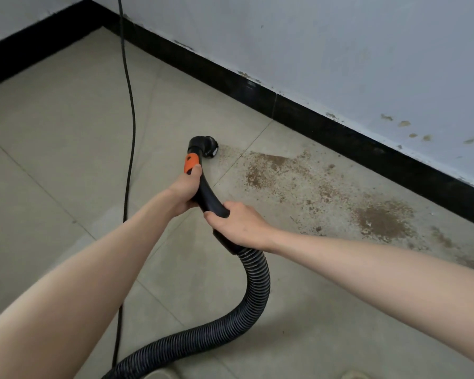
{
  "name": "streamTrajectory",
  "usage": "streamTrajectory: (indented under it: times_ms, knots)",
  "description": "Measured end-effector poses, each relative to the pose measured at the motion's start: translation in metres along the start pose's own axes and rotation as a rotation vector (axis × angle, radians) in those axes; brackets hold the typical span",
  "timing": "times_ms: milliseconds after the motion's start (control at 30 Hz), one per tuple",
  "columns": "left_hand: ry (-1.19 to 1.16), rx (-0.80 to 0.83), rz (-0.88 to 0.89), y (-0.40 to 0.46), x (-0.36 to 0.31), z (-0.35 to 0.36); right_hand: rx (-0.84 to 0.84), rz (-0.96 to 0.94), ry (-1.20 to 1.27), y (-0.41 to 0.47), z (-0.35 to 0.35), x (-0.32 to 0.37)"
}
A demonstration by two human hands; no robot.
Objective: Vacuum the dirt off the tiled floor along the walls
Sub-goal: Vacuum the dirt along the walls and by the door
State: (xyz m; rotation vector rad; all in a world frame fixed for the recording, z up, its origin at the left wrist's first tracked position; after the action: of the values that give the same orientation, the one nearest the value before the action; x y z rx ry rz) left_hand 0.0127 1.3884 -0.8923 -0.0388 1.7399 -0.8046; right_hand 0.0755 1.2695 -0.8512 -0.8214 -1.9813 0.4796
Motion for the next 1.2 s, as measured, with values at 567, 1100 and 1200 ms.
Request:
streamTrajectory:
  times_ms: [567, 1100, 1200]
  knots:
    - [0.091, 0.076, 0.018, -0.010, 0.006, 0.034, -0.068, 0.056, 0.016, -0.009, -0.008, -0.038]
    - [0.146, 0.224, 0.066, -0.033, 0.015, 0.100, -0.177, 0.155, 0.039, -0.041, -0.028, -0.092]
    - [0.162, 0.230, 0.078, -0.037, 0.016, 0.111, -0.196, 0.182, 0.038, -0.048, -0.031, -0.103]
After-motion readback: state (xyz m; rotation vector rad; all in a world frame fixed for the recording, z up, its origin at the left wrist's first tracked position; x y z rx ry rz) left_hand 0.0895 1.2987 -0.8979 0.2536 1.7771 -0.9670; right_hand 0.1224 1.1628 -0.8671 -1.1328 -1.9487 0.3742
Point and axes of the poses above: each hand's wrist, its own y-axis towards the middle knuckle, its own z-axis out of the palm, x = y × z, the point moved 10 cm from there along y, towards the middle knuckle, and after that the axes turned 12 degrees about z, right-handed, at the moved point
